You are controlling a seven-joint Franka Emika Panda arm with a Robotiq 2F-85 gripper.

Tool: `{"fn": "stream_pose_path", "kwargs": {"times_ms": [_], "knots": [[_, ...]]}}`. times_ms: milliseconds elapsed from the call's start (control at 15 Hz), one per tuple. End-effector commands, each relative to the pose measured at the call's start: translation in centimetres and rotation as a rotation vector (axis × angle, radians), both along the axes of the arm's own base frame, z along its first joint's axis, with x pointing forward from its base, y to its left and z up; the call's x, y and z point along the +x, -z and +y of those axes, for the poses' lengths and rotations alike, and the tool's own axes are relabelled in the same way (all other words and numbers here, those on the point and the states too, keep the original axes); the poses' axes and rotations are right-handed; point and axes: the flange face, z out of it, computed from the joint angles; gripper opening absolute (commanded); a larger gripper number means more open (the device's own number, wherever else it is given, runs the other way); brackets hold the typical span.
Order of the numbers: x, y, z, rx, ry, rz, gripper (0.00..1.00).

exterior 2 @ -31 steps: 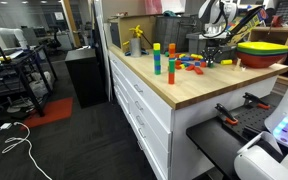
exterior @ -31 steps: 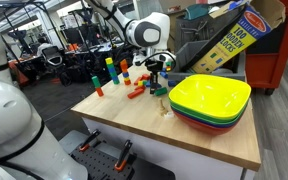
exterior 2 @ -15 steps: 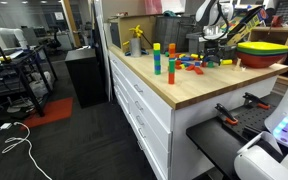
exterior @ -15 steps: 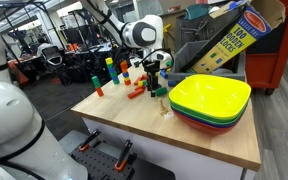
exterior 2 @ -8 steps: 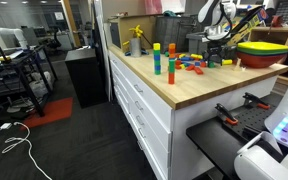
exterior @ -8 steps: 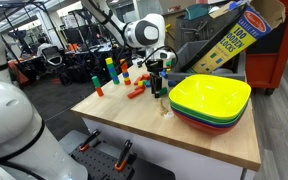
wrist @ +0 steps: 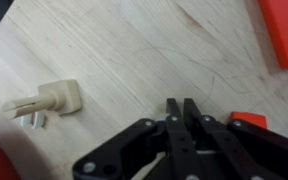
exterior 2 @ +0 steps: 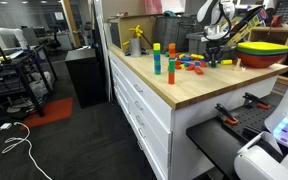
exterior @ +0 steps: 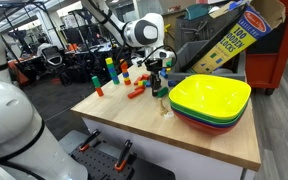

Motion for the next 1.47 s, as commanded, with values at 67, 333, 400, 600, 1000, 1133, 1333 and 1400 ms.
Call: {"fn": "stream_pose_path", "kwargs": {"times_ms": [67, 333, 400, 600, 1000, 1133, 1333, 1400], "knots": [[0.0, -1.8, 1.9, 0.024, -0.061, -0.044, 0.0], [0.0, -2.6, 3.7, 0.032, -0.112, -0.053, 0.0], [-0.2, -2.7, 4.1, 0.039, -0.129, -0.045, 0.0], [-1.3, -2.5, 4.3, 0.046, -0.212, -0.012, 0.34], [-2.8, -2.0, 2.1, 0.003, -0.327, 0.057, 0.8], [-2.4, -2.4, 1.2, -0.017, -0.359, 0.06, 0.95], [-1.4, -3.2, 0.2, -0.035, -0.401, 0.056, 1.0], [-1.1, -3.5, 0.1, -0.038, -0.414, 0.052, 1.0]]}}
